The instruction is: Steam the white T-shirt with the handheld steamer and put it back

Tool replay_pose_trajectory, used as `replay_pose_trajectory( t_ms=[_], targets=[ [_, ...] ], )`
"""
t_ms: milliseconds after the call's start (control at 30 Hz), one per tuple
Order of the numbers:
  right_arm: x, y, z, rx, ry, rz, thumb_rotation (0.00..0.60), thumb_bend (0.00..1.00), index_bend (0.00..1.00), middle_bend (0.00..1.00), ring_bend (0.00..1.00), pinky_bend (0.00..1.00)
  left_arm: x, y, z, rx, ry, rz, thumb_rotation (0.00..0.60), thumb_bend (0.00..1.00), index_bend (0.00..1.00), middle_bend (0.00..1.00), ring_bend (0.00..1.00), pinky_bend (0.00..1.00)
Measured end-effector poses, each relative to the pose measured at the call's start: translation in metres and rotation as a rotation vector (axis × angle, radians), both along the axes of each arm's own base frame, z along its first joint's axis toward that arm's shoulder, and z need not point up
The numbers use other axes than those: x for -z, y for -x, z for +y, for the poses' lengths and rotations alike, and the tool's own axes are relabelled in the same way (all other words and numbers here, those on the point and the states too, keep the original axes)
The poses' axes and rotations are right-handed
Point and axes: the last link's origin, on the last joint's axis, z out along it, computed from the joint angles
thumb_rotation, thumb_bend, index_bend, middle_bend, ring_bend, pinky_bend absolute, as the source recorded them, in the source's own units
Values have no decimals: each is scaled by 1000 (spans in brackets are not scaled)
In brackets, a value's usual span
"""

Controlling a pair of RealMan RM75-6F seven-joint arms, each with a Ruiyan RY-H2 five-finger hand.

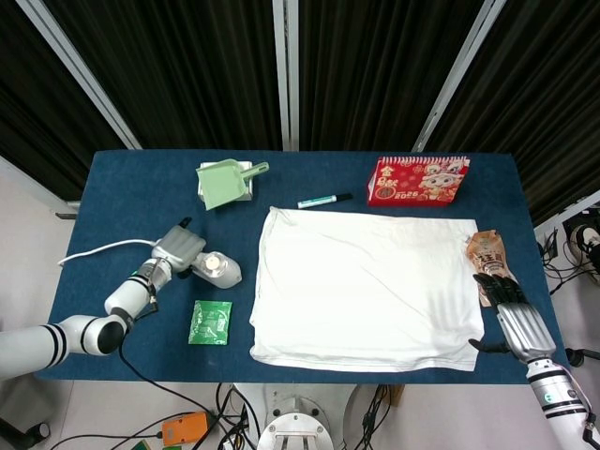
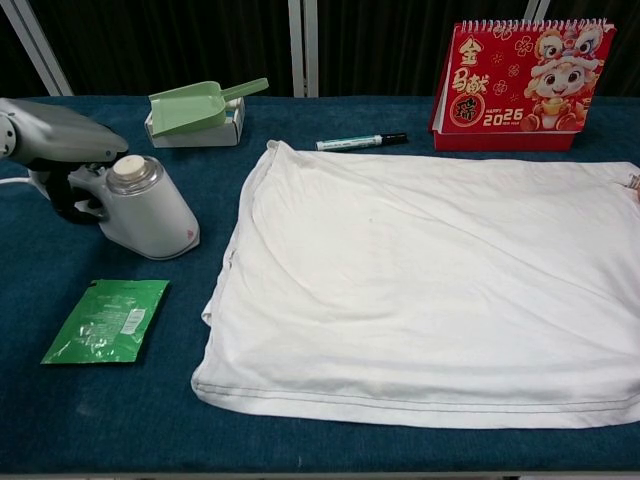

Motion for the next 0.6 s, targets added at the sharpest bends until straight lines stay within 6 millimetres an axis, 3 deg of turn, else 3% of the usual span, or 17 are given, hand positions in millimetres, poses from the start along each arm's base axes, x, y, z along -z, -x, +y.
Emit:
replay_pose_trajectory(
  t_ms=[100, 300, 600],
  targets=[
    [0, -1, 0, -2, -1, 1, 600, 185, 11, 124, 0, 3, -2, 2, 0, -5, -2, -10, 600, 455, 685, 788, 594, 238],
    [2, -4, 0, -17, -24, 10, 600, 185, 16, 124, 0, 4, -8, 5, -2, -28, -9, -49, 600, 511, 723, 828, 631, 523],
    [9, -15, 0, -79, -94, 32, 600, 186, 34, 125, 0, 68, -26, 1, -6, -78, -28, -160, 600, 617, 756, 892, 688, 606]
  ],
)
